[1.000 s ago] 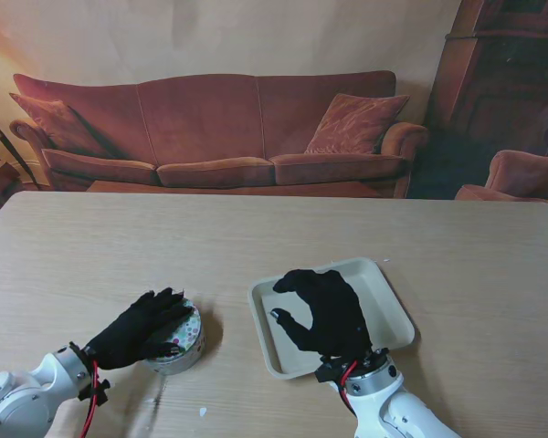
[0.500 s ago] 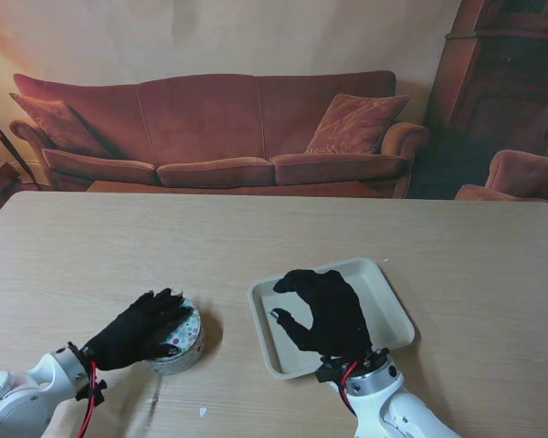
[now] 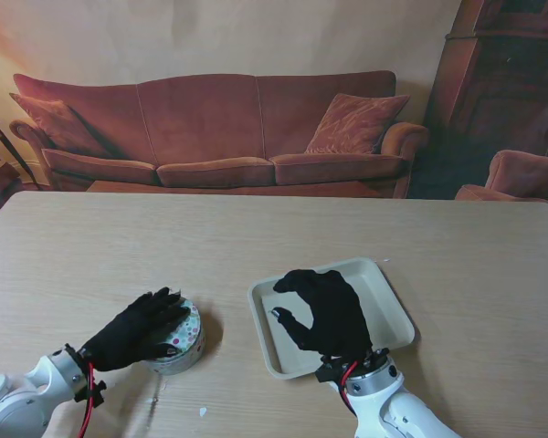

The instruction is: Pour cookies into a cookie box

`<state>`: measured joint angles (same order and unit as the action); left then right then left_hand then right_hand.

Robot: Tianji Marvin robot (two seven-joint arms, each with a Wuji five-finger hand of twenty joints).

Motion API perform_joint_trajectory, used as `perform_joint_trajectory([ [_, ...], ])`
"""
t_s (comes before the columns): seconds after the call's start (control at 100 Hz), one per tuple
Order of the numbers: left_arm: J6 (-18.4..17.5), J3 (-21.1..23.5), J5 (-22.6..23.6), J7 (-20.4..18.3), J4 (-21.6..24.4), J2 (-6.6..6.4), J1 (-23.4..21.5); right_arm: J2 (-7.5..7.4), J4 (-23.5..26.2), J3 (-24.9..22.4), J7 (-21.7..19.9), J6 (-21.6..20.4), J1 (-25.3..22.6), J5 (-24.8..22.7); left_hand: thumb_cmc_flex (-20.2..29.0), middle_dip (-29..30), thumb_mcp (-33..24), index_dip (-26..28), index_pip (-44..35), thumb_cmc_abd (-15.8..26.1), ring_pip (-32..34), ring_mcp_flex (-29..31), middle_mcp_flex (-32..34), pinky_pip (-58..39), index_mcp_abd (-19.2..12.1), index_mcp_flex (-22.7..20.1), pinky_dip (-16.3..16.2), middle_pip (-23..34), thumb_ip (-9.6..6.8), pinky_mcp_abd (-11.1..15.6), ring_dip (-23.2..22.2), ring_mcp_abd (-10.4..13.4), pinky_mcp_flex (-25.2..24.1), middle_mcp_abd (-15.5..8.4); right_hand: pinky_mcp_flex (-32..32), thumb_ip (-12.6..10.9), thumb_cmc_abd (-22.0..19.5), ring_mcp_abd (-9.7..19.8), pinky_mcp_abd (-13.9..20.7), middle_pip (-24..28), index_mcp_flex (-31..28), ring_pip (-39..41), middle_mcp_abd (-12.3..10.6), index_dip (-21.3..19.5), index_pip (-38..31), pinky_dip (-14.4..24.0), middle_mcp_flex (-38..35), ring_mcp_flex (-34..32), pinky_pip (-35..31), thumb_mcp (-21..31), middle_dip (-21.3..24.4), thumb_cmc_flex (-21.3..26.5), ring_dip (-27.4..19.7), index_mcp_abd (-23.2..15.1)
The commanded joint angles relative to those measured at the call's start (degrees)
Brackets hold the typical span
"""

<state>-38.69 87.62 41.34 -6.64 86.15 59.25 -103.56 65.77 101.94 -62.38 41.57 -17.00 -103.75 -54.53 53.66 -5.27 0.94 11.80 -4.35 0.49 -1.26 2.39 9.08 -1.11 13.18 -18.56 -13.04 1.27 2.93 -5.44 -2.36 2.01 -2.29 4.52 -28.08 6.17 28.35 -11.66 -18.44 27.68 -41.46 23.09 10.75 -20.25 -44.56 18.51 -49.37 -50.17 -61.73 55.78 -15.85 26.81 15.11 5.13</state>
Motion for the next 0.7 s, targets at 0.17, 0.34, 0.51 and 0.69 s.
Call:
perform_joint_trajectory([
  [0.17,-0.7,0.8,-0.1,0.1,1.0,0.36,-0.4,0.29,0.3,0.1,-0.7,0.3,-0.3,-0.2,-0.2,0.5,0.8,0.7,0.1,2.1,-0.4,-0.8,-1.7,-0.1,-0.1,-0.5,-0.2,0.2,-0.78,-0.5,1.2,0.5,-0.5,-0.2,0.5,-0.9,-1.0,1.0,0.2,-1.1,0.1,-0.9,-0.8,0.3,0.9,0.5,0.1,0.2,0.8,0.2,0.5,0.8,0.1,-1.0],
  [0.34,-1.9,2.5,-2.5,0.5,4.1,0.82,-2.0,0.33,0.2,0.1,-0.6,0.1,-0.2,-0.1,-0.8,-1.0,0.8,1.0,0.1,1.8,-0.3,-0.9,-0.6,-0.4,0.9,-0.8,-0.8,2.8,-0.81,-1.8,0.9,-1.1,-0.7,1.2,0.5,-1.0,-1.2,1.0,0.1,-1.1,0.2,-0.8,-0.9,0.3,1.0,0.5,0.1,0.1,0.8,0.1,0.5,0.6,0.1,-1.0],
  [0.51,-3.1,5.4,-5.5,1.1,10.7,1.5,-5.5,0.38,0.3,0.1,-0.3,-0.1,-0.2,-0.1,-2.9,-4.7,0.7,3.0,-2.2,-2.3,6.3,4.8,10.9,-7.8,3.1,-8.0,-16.2,8.2,-0.85,-12.8,-14.2,-12.1,-1.7,9.3,0.7,-1.2,-1.7,1.0,0.3,-1.1,0.4,-0.9,-0.8,0.2,1.4,0.4,0.2,0.3,0.9,-0.2,0.5,0.0,0.1,-1.0],
  [0.69,-4.2,7.9,-4.7,2.9,16.8,2.14,-9.0,0.46,-0.2,0.1,0.4,-1.4,0.1,-0.1,-3.7,-6.1,0.4,3.9,-3.0,-5.4,11.4,14.6,16.9,-10.1,3.8,-11.5,-20.7,8.0,-0.85,-21.0,-17.8,-18.1,4.1,11.4,3.7,-4.4,-6.1,1.3,1.0,-2.0,-0.2,-2.1,-1.1,-3.9,5.7,0.0,0.3,2.2,3.5,-4.7,0.9,-4.1,-0.3,-0.9],
])
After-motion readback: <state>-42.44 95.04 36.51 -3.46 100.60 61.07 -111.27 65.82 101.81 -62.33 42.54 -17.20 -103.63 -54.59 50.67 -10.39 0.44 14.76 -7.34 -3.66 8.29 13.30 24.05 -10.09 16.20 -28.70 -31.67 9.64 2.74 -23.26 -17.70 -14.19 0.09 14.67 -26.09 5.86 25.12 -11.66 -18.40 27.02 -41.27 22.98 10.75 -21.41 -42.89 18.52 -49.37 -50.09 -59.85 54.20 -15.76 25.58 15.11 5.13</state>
